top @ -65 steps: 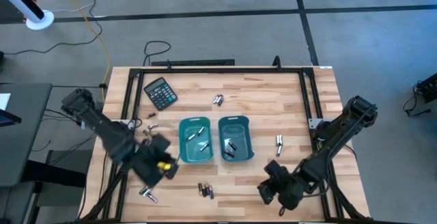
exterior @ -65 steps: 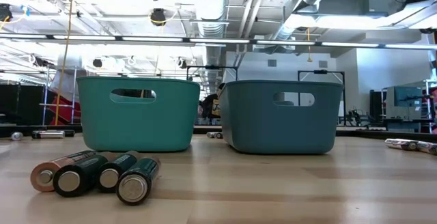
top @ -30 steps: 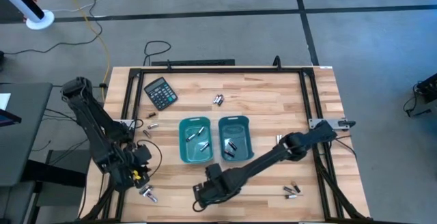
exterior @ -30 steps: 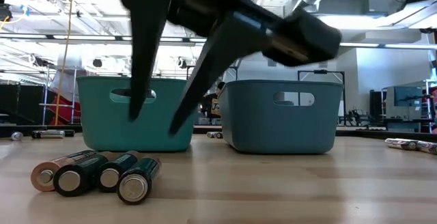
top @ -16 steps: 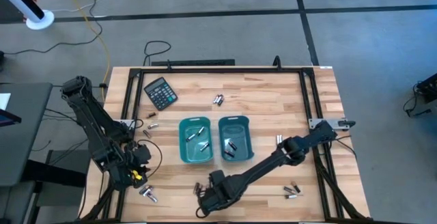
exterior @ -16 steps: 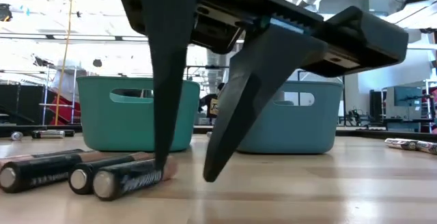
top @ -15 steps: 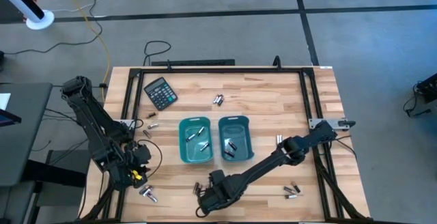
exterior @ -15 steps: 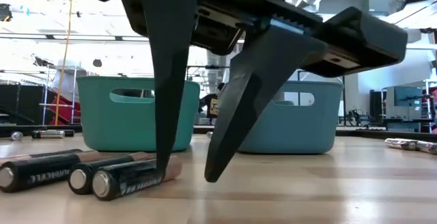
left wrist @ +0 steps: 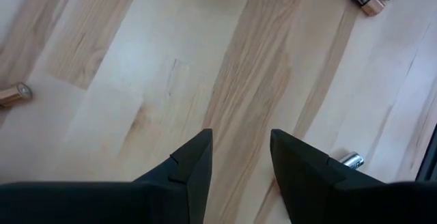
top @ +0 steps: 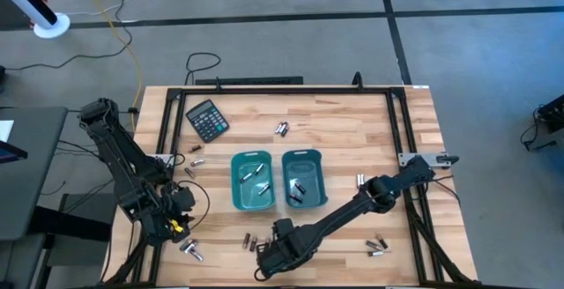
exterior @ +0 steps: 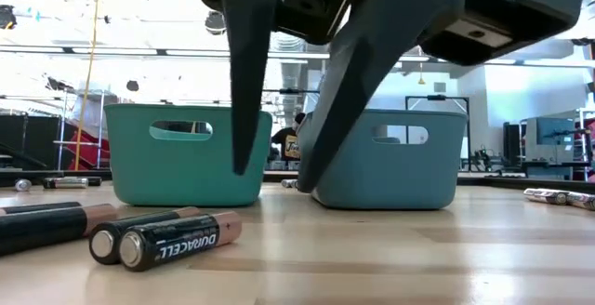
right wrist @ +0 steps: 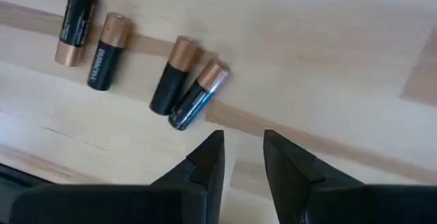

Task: Sort batteries
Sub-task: Put the black battery into the blue bin

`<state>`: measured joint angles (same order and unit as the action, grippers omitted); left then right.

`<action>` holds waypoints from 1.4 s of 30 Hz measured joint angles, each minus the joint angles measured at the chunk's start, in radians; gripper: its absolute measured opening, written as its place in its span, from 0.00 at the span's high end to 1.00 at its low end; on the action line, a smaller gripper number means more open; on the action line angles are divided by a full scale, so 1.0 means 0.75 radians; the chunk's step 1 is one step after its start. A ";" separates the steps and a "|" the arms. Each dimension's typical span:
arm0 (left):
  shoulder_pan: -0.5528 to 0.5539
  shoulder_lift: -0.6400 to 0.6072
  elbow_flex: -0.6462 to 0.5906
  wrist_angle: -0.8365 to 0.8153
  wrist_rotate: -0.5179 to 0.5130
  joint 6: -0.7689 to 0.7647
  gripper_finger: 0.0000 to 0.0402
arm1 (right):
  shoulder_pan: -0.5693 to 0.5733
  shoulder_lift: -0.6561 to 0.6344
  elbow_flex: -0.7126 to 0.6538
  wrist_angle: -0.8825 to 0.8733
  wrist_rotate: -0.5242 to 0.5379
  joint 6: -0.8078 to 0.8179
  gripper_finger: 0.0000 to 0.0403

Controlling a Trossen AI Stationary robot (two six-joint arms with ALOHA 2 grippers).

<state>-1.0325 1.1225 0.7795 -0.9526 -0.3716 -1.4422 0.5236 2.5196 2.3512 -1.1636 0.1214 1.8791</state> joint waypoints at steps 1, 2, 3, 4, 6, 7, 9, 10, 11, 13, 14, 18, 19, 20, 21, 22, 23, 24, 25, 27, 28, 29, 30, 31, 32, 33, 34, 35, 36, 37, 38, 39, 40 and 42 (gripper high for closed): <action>0.000 0.000 0.000 0.000 0.000 0.005 0.65 | 0.000 -0.003 0.000 -0.005 0.008 -0.015 0.70; 0.000 0.000 0.000 0.000 0.000 0.008 0.65 | 0.000 -0.008 0.000 -0.005 0.014 -0.036 0.70; 0.000 0.000 0.000 0.000 0.000 0.008 0.65 | -0.001 -0.010 0.001 -0.005 0.016 -0.061 0.70; 0.000 0.000 0.000 0.000 0.000 0.008 0.65 | -0.004 -0.011 0.002 -0.005 0.015 -0.074 0.70; 0.000 0.000 0.000 0.000 -0.001 0.008 0.65 | -0.009 -0.010 0.002 -0.003 0.015 -0.093 0.70; 0.000 0.000 0.000 -0.001 -0.001 0.008 0.65 | -0.012 -0.010 0.002 -0.002 0.015 -0.093 0.70; 0.000 0.000 0.000 0.000 -0.001 0.008 0.65 | -0.016 -0.010 0.002 0.013 0.015 -0.094 0.70; 0.000 0.000 0.000 -0.001 -0.001 0.008 0.65 | -0.020 -0.010 0.002 0.017 0.015 -0.098 0.70; 0.000 0.000 0.000 -0.001 -0.001 0.008 0.65 | -0.022 -0.010 0.002 0.018 0.015 -0.104 0.70; 0.000 0.000 0.000 -0.003 -0.002 0.009 0.65 | -0.026 -0.010 0.001 0.021 0.016 -0.133 0.70; 0.000 0.000 0.000 -0.003 -0.002 0.009 0.65 | -0.029 -0.010 0.001 0.027 0.016 -0.148 0.70; 0.000 0.000 0.000 -0.010 -0.002 0.009 0.65 | -0.031 -0.010 0.001 0.091 0.021 -0.213 0.70; 0.000 0.000 0.000 -0.012 -0.005 0.009 0.65 | -0.034 -0.010 0.001 0.113 0.021 -0.240 0.70; 0.000 0.000 0.000 -0.013 -0.010 0.009 0.65 | -0.038 -0.009 0.001 0.139 0.021 -0.257 0.70; 0.000 0.000 0.000 -0.013 -0.016 0.011 0.65 | -0.039 -0.006 0.002 0.163 0.021 -0.266 0.70; 0.000 0.000 0.000 -0.014 -0.020 0.015 0.65 | -0.039 -0.004 0.002 0.179 0.020 -0.266 0.70; 0.000 0.000 0.000 -0.014 -0.022 0.020 0.65 | -0.039 -0.001 0.002 0.183 0.020 -0.249 0.70; 0.000 0.000 0.000 -0.014 -0.022 0.023 0.65 | -0.040 0.002 0.001 0.182 0.018 -0.222 0.70; 0.000 0.000 0.000 -0.015 -0.022 0.023 0.65 | -0.041 0.008 0.001 0.181 0.018 -0.195 0.70; 0.000 0.000 0.000 -0.018 -0.022 0.023 0.65 | -0.042 0.015 0.001 0.195 0.015 -0.172 0.71; 0.000 0.000 0.000 -0.022 -0.022 0.023 0.65 | -0.042 0.018 0.001 0.202 0.015 -0.172 0.71; 0.000 0.000 0.000 -0.025 -0.022 0.023 0.65 | -0.042 0.018 0.001 0.210 0.015 -0.171 0.71; 0.000 0.000 0.000 -0.028 -0.022 0.023 0.65 | -0.042 0.022 0.001 0.222 0.014 -0.169 0.71; 0.000 0.000 0.000 -0.029 -0.021 0.023 0.65 | -0.044 0.025 0.001 0.240 0.014 -0.169 0.71; 0.000 0.000 0.000 -0.030 -0.021 0.023 0.65 | -0.045 0.027 0.001 0.252 0.013 -0.169 0.71; 0.000 0.000 0.000 -0.031 -0.021 0.023 0.65 | -0.045 0.029 0.001 0.257 0.011 -0.172 0.71; 0.000 0.000 0.000 -0.031 -0.021 0.023 0.65 | -0.045 0.030 0.000 0.261 0.011 -0.174 0.71; 0.000 0.000 0.000 -0.031 -0.021 0.023 0.65 | -0.045 0.030 0.000 0.267 0.011 -0.178 0.71; 0.000 0.000 0.000 -0.031 -0.020 0.023 0.65 | -0.045 0.030 0.000 0.271 0.011 -0.178 0.71; 0.000 0.000 0.000 -0.031 -0.020 0.023 0.65 | -0.045 0.030 0.000 0.267 0.011 -0.181 0.71; 0.000 0.000 0.000 -0.032 -0.020 0.023 0.65 | -0.046 0.030 0.000 0.258 0.011 -0.191 0.71; 0.000 0.000 0.000 -0.032 -0.019 0.023 0.65 | -0.046 0.030 0.000 0.254 0.011 -0.202 0.71; 0.000 0.000 0.000 -0.032 -0.019 0.023 0.65 | -0.046 0.030 0.000 0.251 0.010 -0.209 0.71; 0.000 0.000 0.000 -0.033 -0.018 0.023 0.65 | -0.046 0.030 0.000 0.245 0.010 -0.211 0.71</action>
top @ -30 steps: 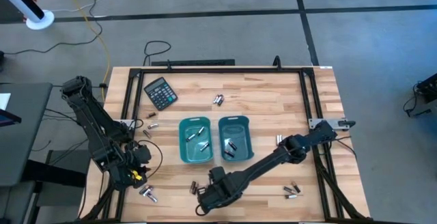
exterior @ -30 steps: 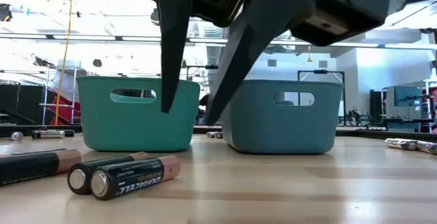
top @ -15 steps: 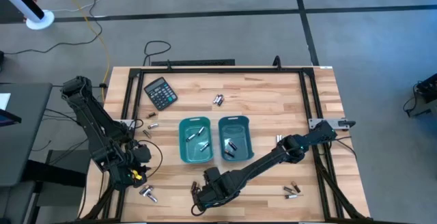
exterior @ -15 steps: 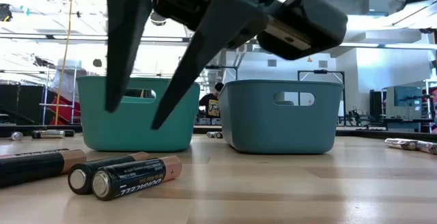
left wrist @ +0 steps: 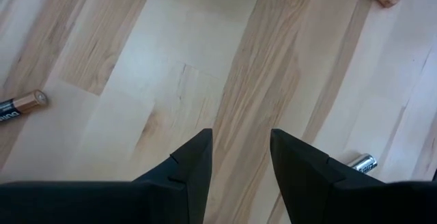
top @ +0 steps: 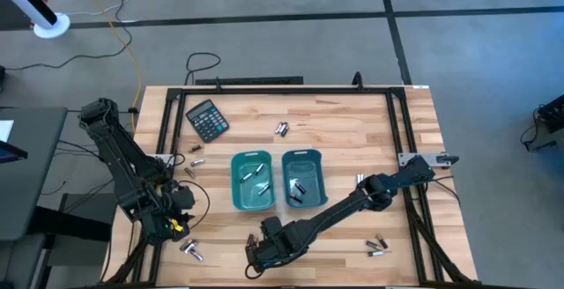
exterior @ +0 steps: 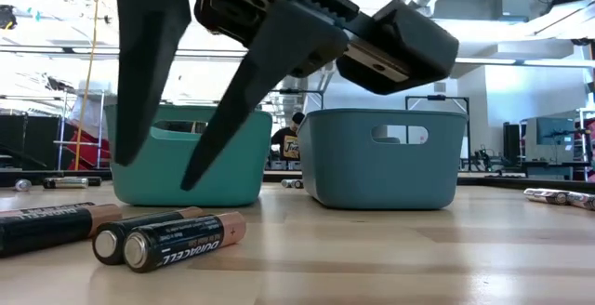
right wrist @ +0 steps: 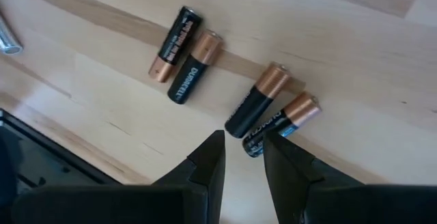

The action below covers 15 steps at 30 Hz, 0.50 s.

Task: Sort batteries
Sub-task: Put the black battery into the blue bin

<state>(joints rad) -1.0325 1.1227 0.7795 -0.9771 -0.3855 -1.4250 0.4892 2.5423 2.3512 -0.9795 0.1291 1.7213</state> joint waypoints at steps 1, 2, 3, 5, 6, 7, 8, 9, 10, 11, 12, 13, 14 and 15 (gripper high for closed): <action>0.000 0.000 0.000 0.000 0.000 0.000 0.65 | 0.000 0.000 0.000 0.006 0.000 -0.002 0.71; 0.000 0.000 0.000 0.000 0.000 0.000 0.65 | 0.000 0.000 0.000 0.009 0.000 -0.002 0.71; 0.000 0.000 0.000 0.000 0.000 -0.001 0.65 | 0.000 0.000 0.000 0.014 0.000 -0.002 0.71; 0.000 0.000 0.000 -0.001 0.001 -0.001 0.65 | 0.000 0.000 0.000 0.027 0.000 -0.002 0.71; 0.000 0.000 0.000 -0.001 0.001 -0.001 0.65 | 0.000 0.000 0.000 0.029 0.000 -0.001 0.71; 0.000 0.000 0.000 -0.001 0.001 -0.002 0.65 | 0.000 0.000 0.000 0.031 0.000 0.004 0.71; 0.000 0.000 0.000 -0.001 0.001 -0.002 0.65 | 0.000 -0.001 0.000 0.031 0.000 0.004 0.71; 0.000 0.000 0.000 -0.001 0.001 -0.002 0.65 | 0.000 0.000 0.000 0.028 0.000 0.003 0.71; 0.000 0.000 0.000 -0.001 0.001 -0.003 0.65 | 0.000 0.000 0.000 0.021 0.001 0.004 0.71; 0.000 0.000 0.000 -0.001 0.001 -0.005 0.65 | 0.000 0.000 0.000 0.016 0.002 0.005 0.71; 0.000 0.000 0.000 -0.001 0.001 -0.005 0.65 | 0.000 0.000 0.000 0.016 0.005 0.004 0.71; 0.000 0.000 0.000 -0.001 0.001 -0.006 0.65 | 0.000 -0.001 0.000 0.016 0.006 0.004 0.71; 0.000 0.000 0.000 -0.001 0.001 -0.008 0.65 | 0.000 0.000 0.000 0.014 0.006 0.006 0.71; 0.000 0.000 0.000 -0.001 0.001 -0.008 0.65 | 0.000 0.000 0.000 0.012 0.006 0.008 0.71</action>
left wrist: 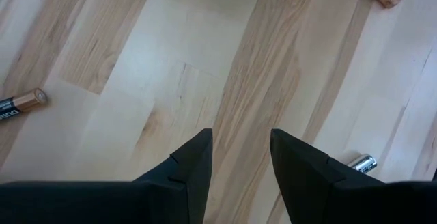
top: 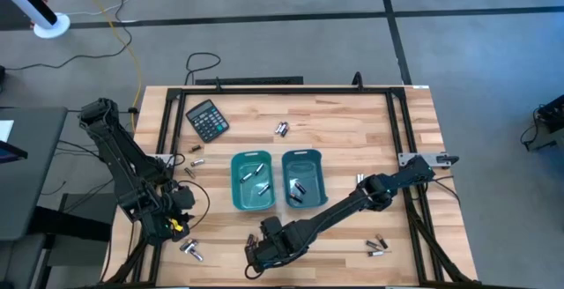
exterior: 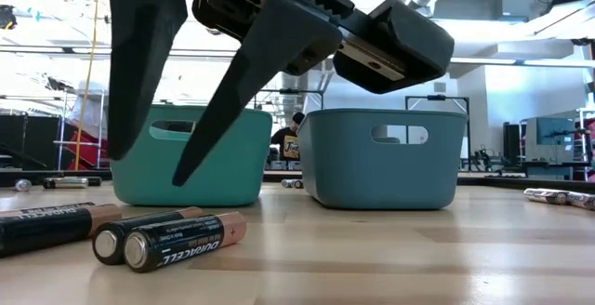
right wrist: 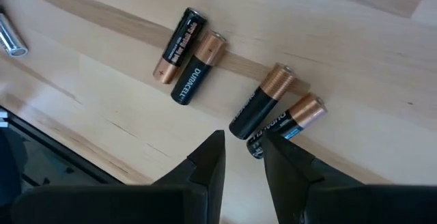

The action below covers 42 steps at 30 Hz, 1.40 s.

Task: Sort batteries
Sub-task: Put the black battery into the blue bin

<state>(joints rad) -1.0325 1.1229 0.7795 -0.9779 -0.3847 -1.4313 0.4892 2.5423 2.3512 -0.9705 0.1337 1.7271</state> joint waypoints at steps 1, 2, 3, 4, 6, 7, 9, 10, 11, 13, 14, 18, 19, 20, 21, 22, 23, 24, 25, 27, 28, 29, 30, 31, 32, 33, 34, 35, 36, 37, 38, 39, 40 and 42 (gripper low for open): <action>0.000 0.000 0.000 0.000 0.000 -0.001 0.65 | 0.000 -0.001 0.000 0.002 0.001 0.001 0.71; 0.000 0.000 0.000 0.001 0.000 -0.002 0.65 | 0.000 -0.001 0.000 0.004 0.002 0.001 0.71; 0.000 0.000 0.000 0.001 0.000 -0.005 0.65 | 0.000 0.000 0.000 0.003 0.004 0.000 0.71; 0.000 0.000 0.000 0.000 0.000 -0.006 0.65 | 0.000 -0.001 0.000 -0.002 0.005 0.001 0.71; 0.000 0.000 0.000 0.001 0.000 -0.005 0.65 | 0.000 -0.001 0.000 -0.033 0.005 0.021 0.71; 0.000 0.000 0.000 0.001 0.001 -0.004 0.65 | 0.000 -0.001 0.000 -0.045 0.006 0.032 0.71; 0.000 0.000 0.000 0.000 0.001 -0.006 0.65 | 0.000 -0.001 0.000 -0.049 0.007 0.035 0.71; 0.000 0.000 0.000 0.000 0.001 -0.006 0.65 | 0.000 -0.001 0.000 -0.051 0.008 0.035 0.71; 0.000 0.000 0.000 0.000 0.001 -0.006 0.65 | 0.000 -0.001 0.000 -0.052 0.010 0.035 0.71; 0.000 0.000 0.000 0.000 0.001 -0.005 0.65 | 0.000 -0.001 0.000 -0.065 0.028 0.034 0.71; 0.000 0.000 0.000 0.001 0.001 -0.001 0.65 | 0.000 -0.001 0.000 -0.076 0.030 0.035 0.71; 0.000 -0.001 0.000 0.001 0.001 0.003 0.65 | 0.000 -0.001 0.000 -0.088 0.034 0.035 0.71; 0.000 0.000 0.000 0.000 0.001 0.003 0.65 | 0.000 -0.001 0.000 -0.093 0.034 0.039 0.71; 0.000 0.000 0.000 0.000 0.001 0.003 0.65 | 0.000 -0.001 0.000 -0.096 0.034 0.050 0.71; 0.000 0.000 0.000 0.000 0.001 0.003 0.65 | 0.000 -0.001 0.000 -0.096 0.034 0.072 0.71; 0.000 0.000 0.000 0.000 0.001 0.003 0.65 | 0.002 -0.001 0.000 -0.091 0.034 0.096 0.71; 0.000 0.000 0.000 0.001 0.001 0.003 0.65 | 0.007 -0.001 0.000 -0.086 0.034 0.114 0.71; 0.000 0.000 0.000 0.000 0.001 0.003 0.65 | 0.012 -0.002 0.000 -0.087 0.034 0.132 0.71; 0.000 -0.001 0.000 0.000 0.001 0.003 0.65 | 0.016 -0.002 0.000 -0.094 0.035 0.143 0.71; 0.000 0.000 0.000 0.000 0.001 0.008 0.65 | 0.028 -0.002 0.000 -0.112 0.034 0.158 0.71; 0.000 0.000 0.000 0.000 0.001 0.011 0.65 | 0.031 -0.002 0.000 -0.123 0.034 0.167 0.71; 0.000 0.000 0.000 0.000 0.000 0.013 0.65 | 0.036 -0.002 0.000 -0.131 0.034 0.172 0.71; 0.000 0.000 0.000 -0.001 -0.001 0.013 0.65 | 0.042 -0.002 0.000 -0.135 0.034 0.173 0.71; 0.000 0.000 0.000 -0.001 -0.004 0.013 0.65 | 0.044 -0.002 0.000 -0.133 0.034 0.169 0.71; 0.000 0.000 0.000 -0.002 -0.006 0.013 0.65 | 0.044 -0.002 0.000 -0.129 0.034 0.168 0.71; 0.000 0.000 0.000 -0.002 -0.007 0.013 0.65 | 0.043 -0.002 0.000 -0.124 0.034 0.166 0.71; 0.000 0.000 0.000 -0.002 -0.009 0.013 0.65 | 0.042 -0.002 0.000 -0.120 0.034 0.165 0.71; 0.000 0.000 0.000 -0.002 -0.011 0.013 0.65 | 0.041 -0.002 0.000 -0.122 0.034 0.165 0.71; 0.000 0.000 0.000 -0.002 -0.013 0.013 0.65 | 0.041 -0.002 0.000 -0.126 0.034 0.166 0.71; 0.000 -0.001 0.000 -0.002 -0.014 0.013 0.65 | 0.040 -0.002 0.000 -0.130 0.034 0.166 0.71; 0.000 0.000 0.000 -0.002 -0.015 0.013 0.65 | 0.040 0.001 0.000 -0.129 0.034 0.166 0.71; 0.000 0.000 0.000 -0.002 -0.015 0.013 0.65 | 0.037 0.016 0.000 -0.113 0.033 0.167 0.71; 0.000 -0.001 0.000 -0.002 -0.016 0.012 0.65 | 0.033 0.024 0.000 -0.098 0.031 0.171 0.71; 0.000 0.000 0.000 -0.001 -0.017 0.011 0.65 | 0.033 0.040 -0.002 -0.078 0.024 0.176 0.71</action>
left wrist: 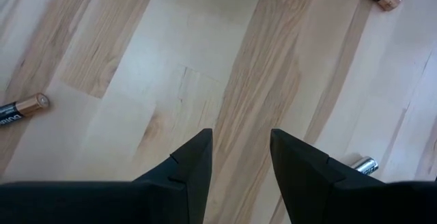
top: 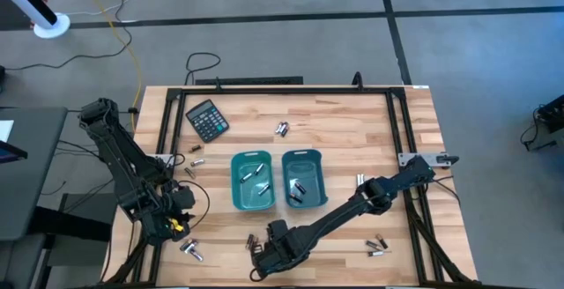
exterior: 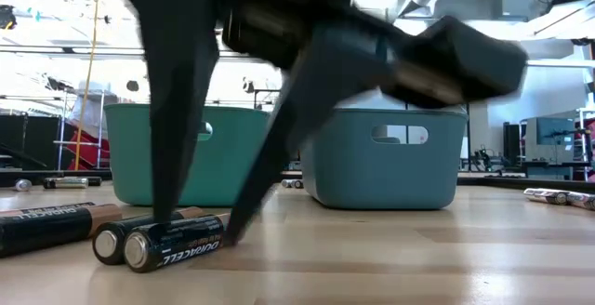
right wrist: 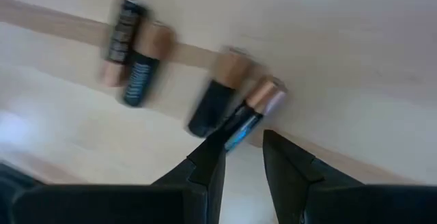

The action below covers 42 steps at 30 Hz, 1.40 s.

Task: Sort batteries
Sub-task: Put the black battery into the blue bin

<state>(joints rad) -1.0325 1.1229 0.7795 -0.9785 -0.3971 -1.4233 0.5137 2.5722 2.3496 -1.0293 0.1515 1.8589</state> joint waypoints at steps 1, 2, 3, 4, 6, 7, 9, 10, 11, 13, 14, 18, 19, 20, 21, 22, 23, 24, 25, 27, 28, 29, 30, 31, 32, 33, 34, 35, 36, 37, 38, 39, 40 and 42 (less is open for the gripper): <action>0.000 0.000 0.000 0.000 0.000 -0.003 0.65 | -0.001 0.009 0.003 0.021 -0.002 -0.002 0.71; 0.000 0.000 0.000 0.001 0.000 -0.004 0.65 | -0.001 0.014 0.004 0.032 -0.006 0.000 0.71; 0.000 0.000 0.000 0.001 0.000 -0.007 0.65 | -0.001 0.018 0.004 0.047 -0.002 0.001 0.71; 0.000 0.000 0.000 0.001 -0.001 -0.012 0.65 | -0.002 0.019 0.003 0.051 -0.008 0.000 0.71; 0.000 0.000 0.000 0.001 -0.001 -0.016 0.65 | -0.002 0.023 0.002 0.029 -0.031 0.003 0.71; 0.000 0.000 0.000 0.001 -0.001 -0.017 0.65 | -0.001 0.023 0.002 0.016 -0.029 0.003 0.71; 0.000 0.000 0.000 0.001 -0.001 -0.017 0.65 | 0.000 0.022 0.002 -0.023 -0.028 0.001 0.71; 0.000 0.000 0.000 0.001 -0.001 -0.017 0.65 | 0.000 0.022 0.002 -0.034 -0.030 0.001 0.71; 0.000 0.000 0.000 0.002 -0.001 -0.018 0.65 | 0.000 0.022 0.002 -0.043 -0.034 0.001 0.71; 0.000 0.000 0.000 0.001 -0.001 -0.018 0.65 | -0.001 0.022 0.002 -0.058 -0.047 -0.005 0.71; 0.000 0.000 0.000 0.002 -0.001 -0.019 0.65 | -0.001 0.022 0.002 -0.060 -0.048 -0.007 0.71; 0.000 0.000 0.000 0.001 -0.001 -0.022 0.65 | -0.001 0.022 0.003 -0.089 -0.049 -0.037 0.71; 0.000 0.000 0.000 0.001 -0.001 -0.022 0.65 | -0.001 0.022 0.003 -0.097 -0.053 -0.046 0.71; 0.000 0.000 0.000 0.001 -0.001 -0.023 0.65 | -0.001 0.022 0.003 -0.108 -0.057 -0.047 0.71; 0.000 0.000 0.000 0.001 -0.001 -0.022 0.65 | -0.001 0.022 0.004 -0.130 -0.064 -0.047 0.71; 0.000 0.000 0.000 0.001 -0.001 -0.023 0.65 | -0.001 0.022 0.003 -0.154 -0.071 -0.048 0.71; 0.000 0.000 0.000 0.001 -0.001 -0.023 0.65 | -0.001 0.020 -0.006 -0.166 -0.077 -0.049 0.71; 0.000 0.000 0.000 0.001 -0.001 -0.024 0.65 | -0.002 0.017 -0.021 -0.164 -0.088 -0.049 0.72; 0.000 0.000 0.000 0.001 -0.001 -0.026 0.65 | -0.002 0.016 -0.024 -0.173 -0.094 -0.051 0.73; 0.000 0.000 0.000 0.001 -0.001 -0.028 0.65 | -0.003 0.016 -0.026 -0.186 -0.100 -0.077 0.78; 0.000 0.000 0.000 0.001 -0.001 -0.028 0.65 | -0.002 0.016 -0.026 -0.189 -0.100 -0.090 0.81; 0.000 0.000 0.000 0.001 -0.001 -0.028 0.65 | -0.002 0.016 -0.026 -0.191 -0.099 -0.099 0.85; 0.000 0.000 0.000 0.001 -0.001 -0.028 0.65 | -0.002 0.016 -0.026 -0.193 -0.100 -0.103 0.88; 0.000 0.000 0.000 0.001 -0.001 -0.028 0.65 | -0.002 0.016 -0.026 -0.197 -0.100 -0.103 0.92; 0.000 0.000 0.000 0.001 -0.001 -0.028 0.65 | -0.002 0.016 -0.026 -0.203 -0.100 -0.103 0.95; 0.000 0.000 0.000 0.001 -0.001 -0.028 0.65 | -0.002 0.016 -0.026 -0.208 -0.100 -0.104 0.97; 0.000 0.000 0.000 0.001 -0.001 -0.028 0.65 | 0.000 0.015 -0.026 -0.210 -0.100 -0.104 0.97; 0.000 0.000 0.000 0.001 -0.002 -0.028 0.65 | 0.002 0.015 -0.026 -0.212 -0.099 -0.104 0.97; 0.000 0.000 0.000 0.001 -0.001 -0.028 0.65 | 0.003 0.016 -0.022 -0.215 -0.099 -0.100 0.97; 0.000 0.000 0.000 0.001 -0.001 -0.027 0.65 | 0.007 0.017 -0.014 -0.223 -0.099 -0.096 0.96; 0.000 0.000 0.000 0.001 -0.002 -0.024 0.65 | 0.010 0.018 -0.009 -0.226 -0.097 -0.088 0.96; 0.000 0.000 0.000 0.001 -0.002 -0.021 0.65 | 0.014 0.019 -0.002 -0.230 -0.094 -0.076 0.96; 0.000 0.000 0.000 0.001 -0.002 -0.018 0.65 | 0.018 0.020 0.009 -0.239 -0.092 -0.066 0.96; 0.000 0.000 0.000 0.001 -0.002 -0.018 0.65 | 0.028 0.001 -0.001 -0.255 -0.090 -0.032 0.96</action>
<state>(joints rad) -1.0325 1.1229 0.7795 -0.9775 -0.3985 -1.4368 0.5350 2.5731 2.3491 -1.2208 0.0843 1.8349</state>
